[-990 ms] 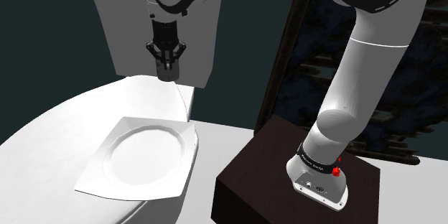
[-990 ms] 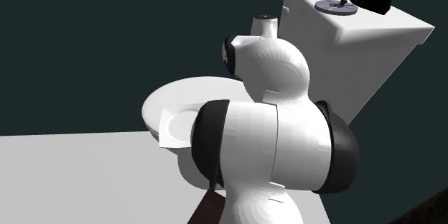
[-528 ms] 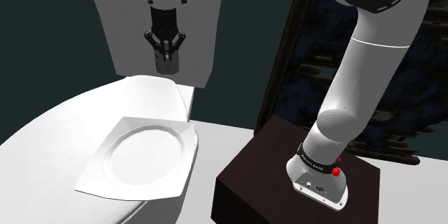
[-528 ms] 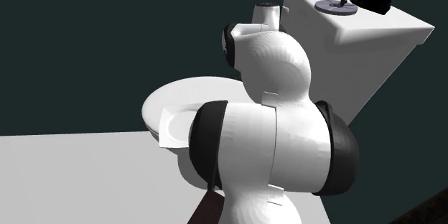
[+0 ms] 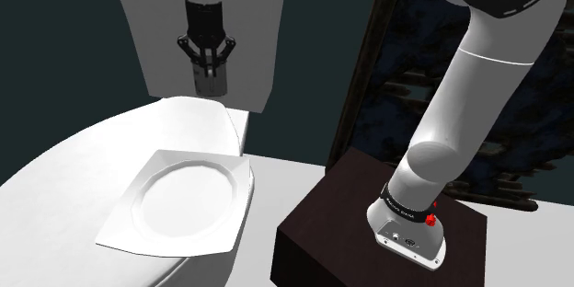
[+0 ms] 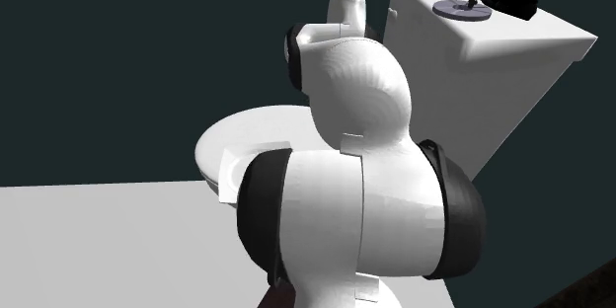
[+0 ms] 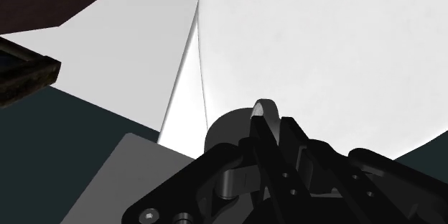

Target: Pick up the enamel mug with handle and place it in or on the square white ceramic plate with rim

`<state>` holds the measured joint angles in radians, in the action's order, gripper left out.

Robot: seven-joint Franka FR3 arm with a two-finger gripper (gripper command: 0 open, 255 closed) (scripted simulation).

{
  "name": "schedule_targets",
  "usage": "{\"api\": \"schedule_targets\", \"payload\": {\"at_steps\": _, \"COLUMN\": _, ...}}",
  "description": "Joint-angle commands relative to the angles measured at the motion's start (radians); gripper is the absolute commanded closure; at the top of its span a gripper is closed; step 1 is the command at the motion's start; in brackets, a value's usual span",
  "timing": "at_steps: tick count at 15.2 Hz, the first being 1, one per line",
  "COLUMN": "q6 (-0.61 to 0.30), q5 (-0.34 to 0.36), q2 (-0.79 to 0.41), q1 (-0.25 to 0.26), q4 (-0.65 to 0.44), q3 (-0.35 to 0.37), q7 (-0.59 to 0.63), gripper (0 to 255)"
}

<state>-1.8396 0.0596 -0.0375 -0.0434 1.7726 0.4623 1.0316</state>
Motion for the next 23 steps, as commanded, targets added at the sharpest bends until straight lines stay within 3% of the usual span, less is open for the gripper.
{"api": "schedule_targets", "payload": {"at_steps": 1, "q6": -0.003, "q5": -0.014, "q2": 0.035, "q1": 0.021, "q4": 0.035, "q3": 0.021, "q7": 0.04, "gripper": 255}}
{"api": "schedule_targets", "payload": {"at_steps": 12, "q6": 0.026, "q5": -0.064, "q2": 0.131, "q1": 0.132, "q4": 0.096, "q3": 0.141, "q7": 0.257, "gripper": 255}}
{"api": "schedule_targets", "payload": {"at_steps": 21, "q6": 0.068, "q5": -0.054, "q2": 0.108, "q1": 0.226, "q4": 0.041, "q3": 0.266, "q7": 0.479, "gripper": 255}}
{"api": "schedule_targets", "payload": {"at_steps": 23, "q6": 0.041, "q5": -0.054, "q2": 0.108, "q1": 0.227, "q4": 0.068, "q3": 0.266, "q7": 0.48, "gripper": 255}}
